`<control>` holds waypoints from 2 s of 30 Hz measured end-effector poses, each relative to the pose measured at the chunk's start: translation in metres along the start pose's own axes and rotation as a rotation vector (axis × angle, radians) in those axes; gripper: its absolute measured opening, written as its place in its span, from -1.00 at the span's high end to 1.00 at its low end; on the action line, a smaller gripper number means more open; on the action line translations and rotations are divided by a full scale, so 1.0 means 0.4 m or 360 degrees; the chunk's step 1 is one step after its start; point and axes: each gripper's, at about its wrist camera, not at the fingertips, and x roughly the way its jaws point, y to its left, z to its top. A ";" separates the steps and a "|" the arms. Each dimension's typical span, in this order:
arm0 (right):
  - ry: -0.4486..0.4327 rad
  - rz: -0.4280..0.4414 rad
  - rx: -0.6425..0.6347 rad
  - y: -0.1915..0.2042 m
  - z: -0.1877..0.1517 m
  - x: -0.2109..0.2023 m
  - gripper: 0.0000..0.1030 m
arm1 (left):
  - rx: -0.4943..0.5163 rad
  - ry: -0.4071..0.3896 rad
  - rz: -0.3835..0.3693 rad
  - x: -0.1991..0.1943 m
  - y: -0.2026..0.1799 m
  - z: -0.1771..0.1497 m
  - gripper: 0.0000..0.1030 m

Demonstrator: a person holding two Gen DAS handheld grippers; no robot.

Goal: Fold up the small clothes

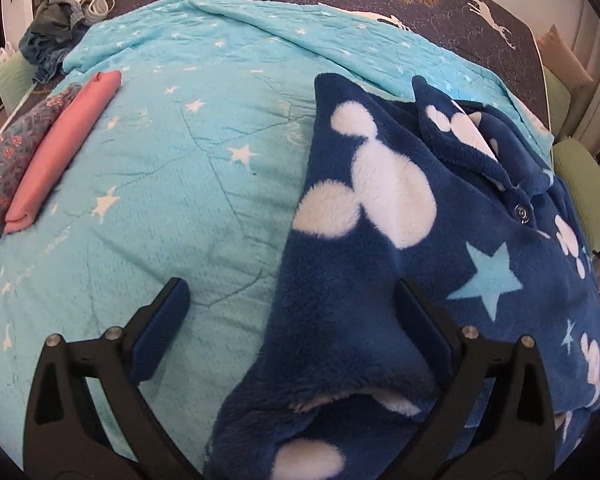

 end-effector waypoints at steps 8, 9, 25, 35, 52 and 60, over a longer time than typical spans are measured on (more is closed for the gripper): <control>-0.0007 0.0061 -0.0055 0.002 0.013 -0.008 0.83 | -0.0007 -0.0006 -0.0011 -0.003 -0.002 -0.004 -0.98; -0.0014 0.0080 -0.0080 0.017 0.011 -0.022 0.83 | -0.0008 -0.0006 -0.0012 -0.003 -0.002 -0.004 -0.98; 0.0393 0.0724 -0.1517 0.708 -0.591 -0.278 0.83 | -0.0041 -0.0031 -0.0057 -0.012 0.005 -0.008 -0.98; 0.1012 0.0401 -0.2327 0.546 -1.219 -0.156 0.76 | -0.0206 -0.0119 -0.0384 -0.148 0.051 -0.010 -0.97; 0.0573 0.0110 -0.2225 0.421 -1.005 -0.348 -0.14 | 0.0129 0.0217 -0.0619 -0.107 -0.150 -0.031 -0.79; 0.0294 -0.0237 -0.1854 0.351 -0.791 -0.300 -0.15 | 0.0142 0.0202 -0.0578 -0.167 -0.160 -0.010 0.33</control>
